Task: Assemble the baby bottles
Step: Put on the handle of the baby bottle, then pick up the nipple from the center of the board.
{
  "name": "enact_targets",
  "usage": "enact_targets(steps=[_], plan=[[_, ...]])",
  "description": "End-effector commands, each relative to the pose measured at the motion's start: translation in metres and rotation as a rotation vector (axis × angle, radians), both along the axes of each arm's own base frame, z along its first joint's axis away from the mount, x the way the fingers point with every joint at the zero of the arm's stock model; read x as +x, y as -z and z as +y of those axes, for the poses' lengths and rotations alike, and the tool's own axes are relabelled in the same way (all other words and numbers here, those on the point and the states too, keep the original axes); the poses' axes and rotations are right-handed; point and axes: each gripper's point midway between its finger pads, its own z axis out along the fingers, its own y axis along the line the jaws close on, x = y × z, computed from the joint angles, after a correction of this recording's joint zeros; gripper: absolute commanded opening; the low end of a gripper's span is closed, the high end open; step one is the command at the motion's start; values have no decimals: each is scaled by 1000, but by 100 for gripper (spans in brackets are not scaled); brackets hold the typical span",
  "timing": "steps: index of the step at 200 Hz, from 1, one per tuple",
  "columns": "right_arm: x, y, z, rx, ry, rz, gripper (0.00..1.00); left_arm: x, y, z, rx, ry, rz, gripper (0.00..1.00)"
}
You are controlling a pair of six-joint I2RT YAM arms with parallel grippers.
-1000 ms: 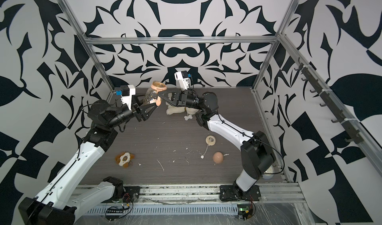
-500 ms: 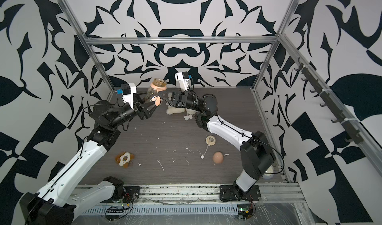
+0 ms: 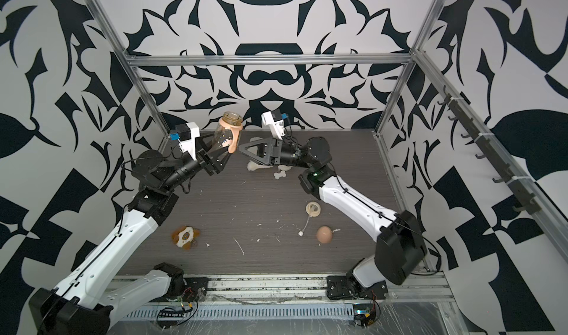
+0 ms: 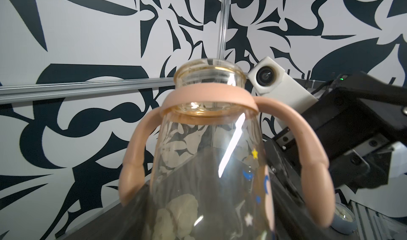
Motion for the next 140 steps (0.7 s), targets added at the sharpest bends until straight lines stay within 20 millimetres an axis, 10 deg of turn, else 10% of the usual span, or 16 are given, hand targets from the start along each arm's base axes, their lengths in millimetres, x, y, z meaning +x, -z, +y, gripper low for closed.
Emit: enact_targets(steps=[1, 34, 68, 84, 94, 140], plan=[[13, 20, -41, -201, 176, -60, 78, -15, -2, 6, 44, -16, -68, 0], [51, 87, -109, -568, 461, 59, 79, -35, 13, 9, 52, 16, -40, 0], [53, 206, -171, -1211, 532, 369, 80, -52, 37, 16, 81, 16, 27, 0], [49, 234, -184, -1338, 538, 434, 81, -58, 52, 19, 123, 14, 60, 1], [50, 250, -187, -1359, 559, 466, 99, -62, 60, 20, 143, 15, 74, 1], [25, 329, -210, -1531, 543, 678, 100, -72, 74, 22, 140, 28, 80, 6]])
